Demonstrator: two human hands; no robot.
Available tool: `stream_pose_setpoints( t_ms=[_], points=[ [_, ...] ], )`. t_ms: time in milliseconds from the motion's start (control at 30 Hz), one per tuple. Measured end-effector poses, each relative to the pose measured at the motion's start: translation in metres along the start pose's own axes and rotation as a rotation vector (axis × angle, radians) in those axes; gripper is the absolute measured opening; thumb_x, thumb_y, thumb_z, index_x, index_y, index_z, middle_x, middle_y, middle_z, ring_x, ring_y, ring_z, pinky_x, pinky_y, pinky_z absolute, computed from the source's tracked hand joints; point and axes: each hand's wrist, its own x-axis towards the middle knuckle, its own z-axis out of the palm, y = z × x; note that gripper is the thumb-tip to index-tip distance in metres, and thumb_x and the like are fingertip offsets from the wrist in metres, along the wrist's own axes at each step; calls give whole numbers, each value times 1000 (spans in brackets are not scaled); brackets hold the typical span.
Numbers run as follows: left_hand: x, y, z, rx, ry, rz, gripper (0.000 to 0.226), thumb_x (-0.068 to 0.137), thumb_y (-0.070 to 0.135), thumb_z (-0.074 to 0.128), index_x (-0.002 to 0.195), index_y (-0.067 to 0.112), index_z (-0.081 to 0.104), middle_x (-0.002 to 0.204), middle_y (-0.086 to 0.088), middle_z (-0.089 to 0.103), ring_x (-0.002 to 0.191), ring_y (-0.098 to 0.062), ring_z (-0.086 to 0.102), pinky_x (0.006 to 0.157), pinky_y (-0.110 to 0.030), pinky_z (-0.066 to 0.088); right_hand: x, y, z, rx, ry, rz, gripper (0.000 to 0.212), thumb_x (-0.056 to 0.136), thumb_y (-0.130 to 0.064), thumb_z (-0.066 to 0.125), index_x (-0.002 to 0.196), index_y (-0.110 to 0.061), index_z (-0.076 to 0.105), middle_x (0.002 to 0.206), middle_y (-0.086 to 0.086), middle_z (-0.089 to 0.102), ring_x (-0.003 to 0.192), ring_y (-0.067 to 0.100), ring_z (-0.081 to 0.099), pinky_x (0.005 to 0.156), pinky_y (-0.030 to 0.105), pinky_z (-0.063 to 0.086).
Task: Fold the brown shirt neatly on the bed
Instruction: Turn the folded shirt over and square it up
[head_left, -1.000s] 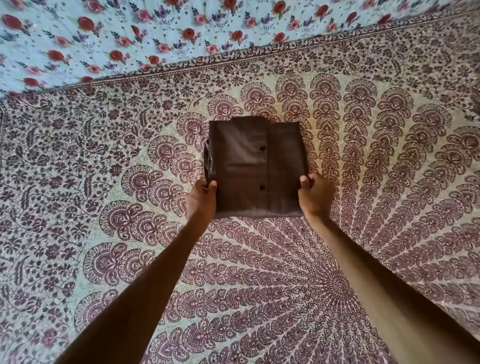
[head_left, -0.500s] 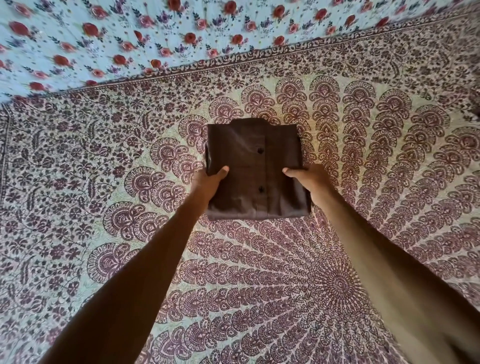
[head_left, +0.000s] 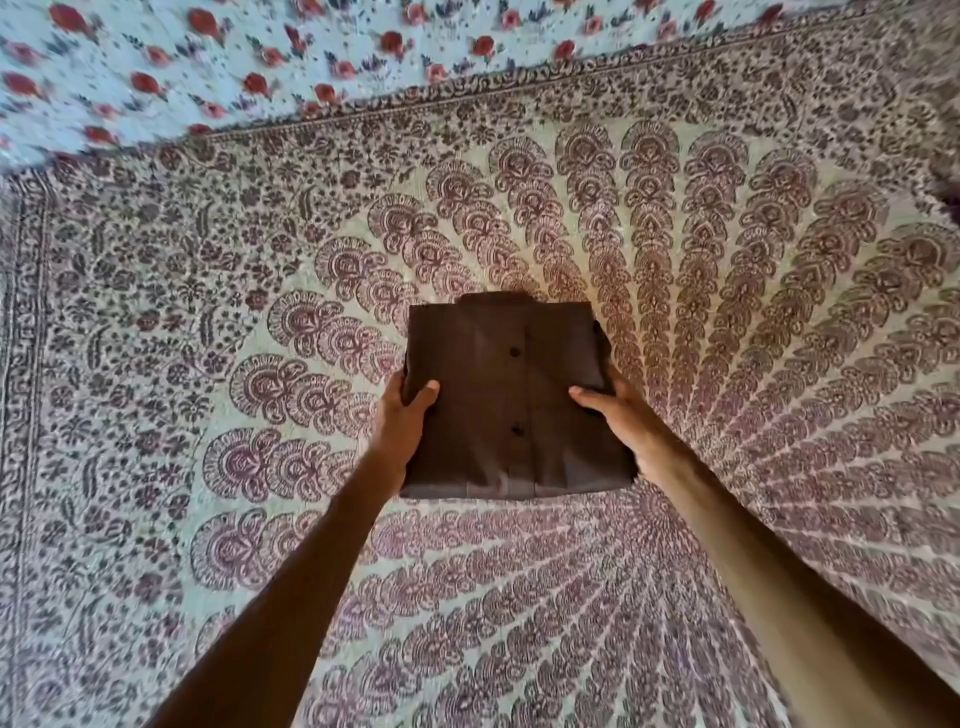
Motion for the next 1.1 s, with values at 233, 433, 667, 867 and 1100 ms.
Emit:
stream_pose_setpoints(
  t_ms=[233, 433, 667, 867, 1100],
  points=[
    [-66, -44, -11, -12, -70, -93, 34, 91, 27, 64, 120, 13, 54, 113, -12, 67, 101, -30, 66, 85, -43, 56, -81, 22, 3, -277, 62, -300, 32, 91, -11, 63, 118, -26, 54, 108, -8, 67, 98, 5, 65, 83, 24, 50],
    [-107, -42, 0, 147, -441, -111, 43, 97, 3, 49, 139, 7, 39, 140, -7, 49, 125, -24, 51, 82, -28, 50, -191, -39, 23, -1131, 294, -780, 46, 88, -11, 64, 130, -2, 45, 76, 5, 65, 44, 0, 45, 38, 11, 30],
    [-136, -76, -28, -279, -307, -239, 28, 103, 25, 36, 96, 18, 62, 88, 1, 73, 82, -17, 68, 65, -28, 55, -189, 60, 130, -1620, 371, -582, 17, 80, -19, 63, 97, -20, 59, 64, -1, 61, 41, 14, 56, 37, 21, 33],
    [-149, -129, -62, -378, -70, -395, 38, 103, 39, 33, 99, 12, 60, 93, -9, 65, 85, -23, 62, 71, -37, 52, -162, 173, 177, -1666, 118, -425, 16, 79, -16, 54, 91, -22, 64, 99, 24, 71, 40, 16, 59, 35, 20, 34],
    [-156, -141, -52, -158, -60, -293, 15, 92, 23, 62, 99, 10, 62, 102, -12, 69, 94, -26, 64, 76, -35, 55, -171, 155, 127, -1172, 267, -679, 24, 92, -40, 50, 100, -18, 55, 90, 2, 66, 70, 21, 63, 53, 29, 45]
  ],
)
